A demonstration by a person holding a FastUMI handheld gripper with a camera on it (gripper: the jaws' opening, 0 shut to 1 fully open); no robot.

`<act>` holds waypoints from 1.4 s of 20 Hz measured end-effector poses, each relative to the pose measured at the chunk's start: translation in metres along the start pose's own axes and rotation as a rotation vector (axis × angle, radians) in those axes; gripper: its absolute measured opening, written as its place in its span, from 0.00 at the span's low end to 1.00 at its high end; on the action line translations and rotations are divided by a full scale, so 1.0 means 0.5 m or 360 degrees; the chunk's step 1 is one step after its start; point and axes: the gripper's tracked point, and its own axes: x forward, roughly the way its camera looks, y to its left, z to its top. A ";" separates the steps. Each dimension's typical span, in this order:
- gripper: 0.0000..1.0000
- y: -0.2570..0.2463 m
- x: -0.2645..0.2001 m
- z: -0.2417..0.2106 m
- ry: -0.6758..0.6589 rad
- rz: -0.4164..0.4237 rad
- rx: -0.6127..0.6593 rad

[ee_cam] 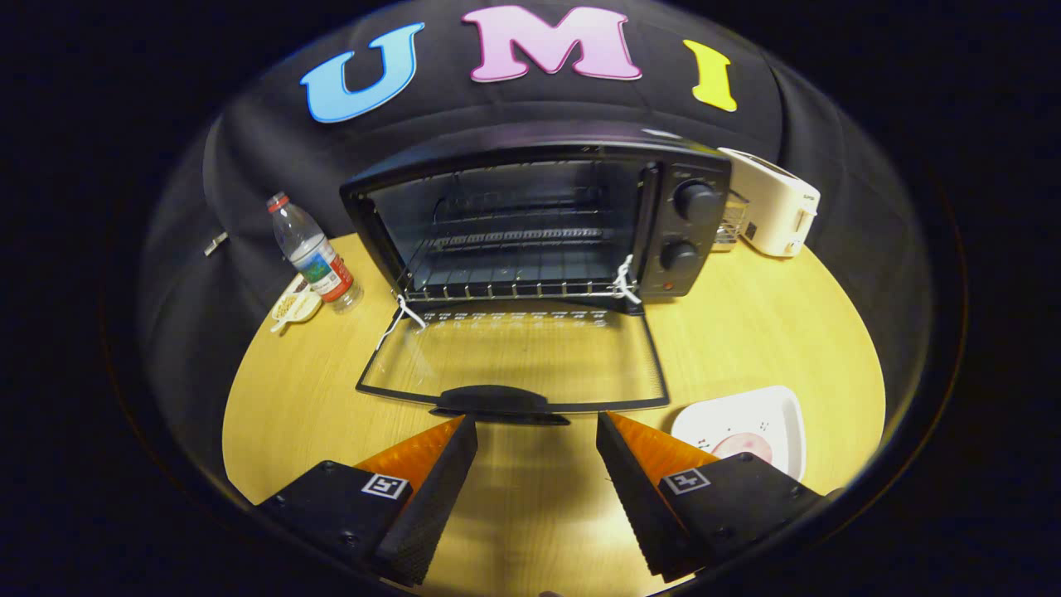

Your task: Open the toaster oven, put the food inside, and close the toaster oven door.

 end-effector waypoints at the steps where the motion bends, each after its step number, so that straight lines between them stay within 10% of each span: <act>1: 0.96 -0.025 -0.018 0.004 -0.0011 0.0003 0.0009; 11: 0.96 -0.427 -0.089 -0.039 0.0142 -0.0192 -0.0096; 19: 0.64 -0.479 0.008 -0.124 0.0452 -0.0087 0.0016; 24: 0.16 -0.473 0.021 -0.134 0.0605 -0.0052 0.0032; 28: 0.07 -0.477 0.027 -0.141 0.0761 -0.0025 -0.0004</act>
